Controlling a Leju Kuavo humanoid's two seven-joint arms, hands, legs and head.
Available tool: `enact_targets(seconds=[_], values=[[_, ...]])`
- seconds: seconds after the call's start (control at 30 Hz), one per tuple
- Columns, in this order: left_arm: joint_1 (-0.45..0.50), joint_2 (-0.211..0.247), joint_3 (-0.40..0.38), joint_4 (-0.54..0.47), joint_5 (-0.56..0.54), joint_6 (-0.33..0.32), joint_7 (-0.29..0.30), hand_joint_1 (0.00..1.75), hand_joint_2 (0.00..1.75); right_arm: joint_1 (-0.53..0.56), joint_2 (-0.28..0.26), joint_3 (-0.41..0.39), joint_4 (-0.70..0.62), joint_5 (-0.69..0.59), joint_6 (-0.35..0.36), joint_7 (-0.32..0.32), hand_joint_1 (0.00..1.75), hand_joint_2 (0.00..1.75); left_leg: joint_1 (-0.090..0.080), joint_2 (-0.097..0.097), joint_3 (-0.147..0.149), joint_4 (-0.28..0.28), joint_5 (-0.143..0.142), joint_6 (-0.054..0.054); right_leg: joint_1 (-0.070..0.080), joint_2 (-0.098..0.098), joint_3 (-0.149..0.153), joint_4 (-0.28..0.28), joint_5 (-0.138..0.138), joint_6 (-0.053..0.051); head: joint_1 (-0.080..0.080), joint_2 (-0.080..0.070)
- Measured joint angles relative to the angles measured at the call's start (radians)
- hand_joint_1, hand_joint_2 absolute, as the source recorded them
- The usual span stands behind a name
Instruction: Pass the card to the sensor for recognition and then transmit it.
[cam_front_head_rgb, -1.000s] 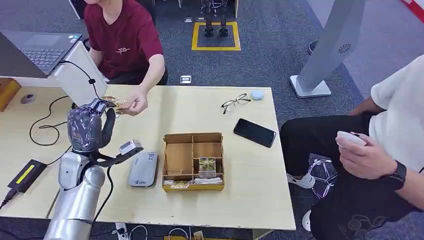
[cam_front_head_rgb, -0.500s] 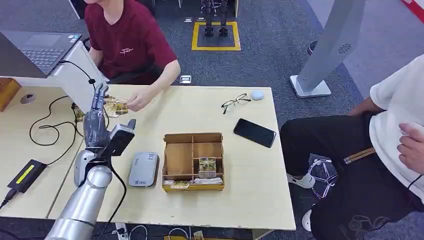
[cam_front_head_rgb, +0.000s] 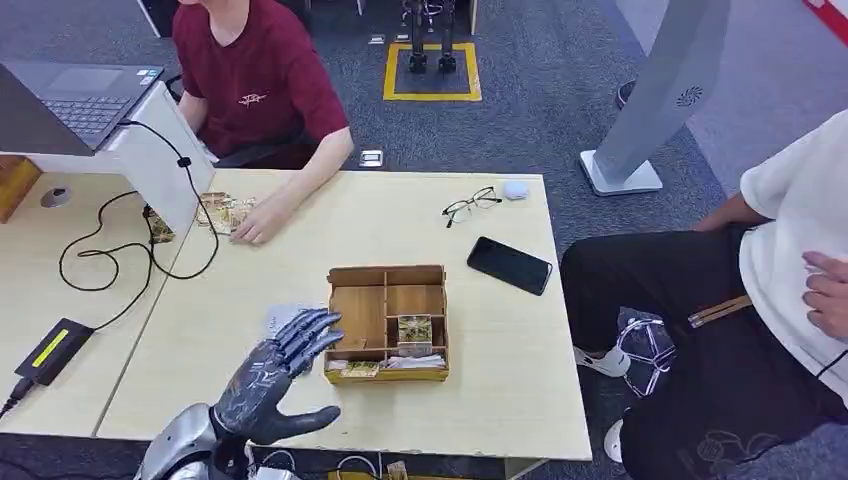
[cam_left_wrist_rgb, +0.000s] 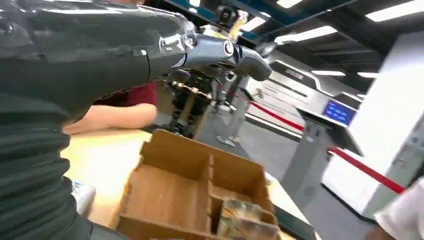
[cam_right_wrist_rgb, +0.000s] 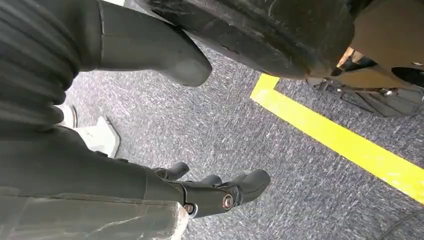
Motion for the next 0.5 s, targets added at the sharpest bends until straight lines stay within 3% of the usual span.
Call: enact_targets(seconds=[0.23,0.33,0.43,0.5], values=[[0.027,0.033,-0.074,-0.013,-0.125,0.078,0.047,0.00,1.75,0.000,0.000,-0.010,0.000,0.000,0.000,0.007,0.00,1.75,0.000,0.000,0.001,0.000,0.000,0.000,0.000,0.000,0.000,0.000,0.000,0.000,0.000,0.000],[0.027,0.036,-0.096,-0.008,-0.214,0.125,0.104,0.00,1.75,-0.001,0.000,-0.012,0.000,0.009,-0.001,0.010,0.00,1.75,0.000,0.000,0.001,0.000,0.000,0.000,0.000,0.000,0.000,0.000,0.000,0.000,0.000,0.000],[0.019,0.026,-0.115,0.039,-0.370,0.224,0.189,0.00,1.75,-0.001,0.000,-0.013,0.000,0.012,-0.001,0.013,0.00,1.75,0.000,0.000,0.001,0.000,0.000,0.000,0.000,0.000,0.000,0.000,0.000,0.000,0.000,0.000],[0.014,0.015,-0.124,0.068,-0.393,0.251,0.211,0.00,1.75,-0.002,0.000,-0.013,0.000,0.012,-0.003,0.015,0.00,1.75,0.000,0.000,0.001,0.000,0.000,0.000,0.000,0.000,0.000,0.000,0.000,0.000,0.000,0.000]])
